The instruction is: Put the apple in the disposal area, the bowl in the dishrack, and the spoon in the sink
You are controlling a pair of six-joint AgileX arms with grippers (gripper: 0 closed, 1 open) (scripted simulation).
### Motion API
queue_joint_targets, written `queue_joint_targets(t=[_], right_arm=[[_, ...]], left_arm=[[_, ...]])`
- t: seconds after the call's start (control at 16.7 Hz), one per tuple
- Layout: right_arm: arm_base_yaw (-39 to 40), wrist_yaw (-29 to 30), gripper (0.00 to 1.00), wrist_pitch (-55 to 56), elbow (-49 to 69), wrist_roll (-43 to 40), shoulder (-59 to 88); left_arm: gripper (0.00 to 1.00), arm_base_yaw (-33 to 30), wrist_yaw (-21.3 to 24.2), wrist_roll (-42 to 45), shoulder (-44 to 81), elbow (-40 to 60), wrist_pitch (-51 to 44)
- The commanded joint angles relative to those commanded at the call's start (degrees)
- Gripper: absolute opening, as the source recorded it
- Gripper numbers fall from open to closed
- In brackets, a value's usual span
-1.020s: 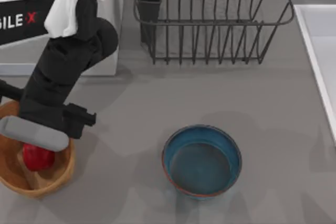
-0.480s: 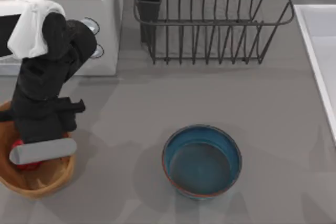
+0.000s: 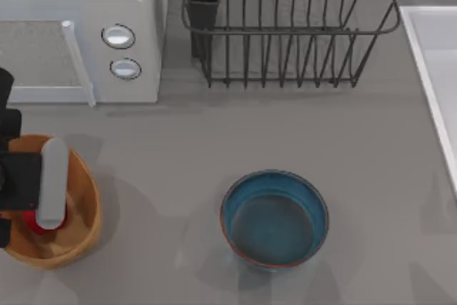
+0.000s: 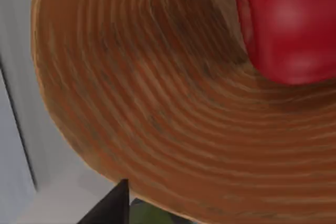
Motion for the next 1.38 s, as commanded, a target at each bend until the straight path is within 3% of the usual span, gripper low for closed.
queue_joint_targets(t=[0.36, 0.66, 0.96, 1.38], right_arm=[[0.0, 0.0, 1.0, 0.0, 0.0, 0.0, 0.0], [0.0, 0.0, 1.0, 0.0, 0.0, 0.0, 0.0], [0.0, 0.0, 1.0, 0.0, 0.0, 0.0, 0.0], [0.3, 0.0, 1.0, -0.5, 0.6, 0.3, 0.6]], left_arm=[[1.0, 6.3, 7.8, -43.1, -33.9, -23.2, 20.2], [1.0, 9.8, 12.7, -68.3, -57.5, -35.7, 34.3], [1.0, 11.7, 14.8, -79.0, -67.8, -40.1, 41.8], [1.0, 11.8, 14.9, -79.4, -68.2, -40.2, 42.1]])
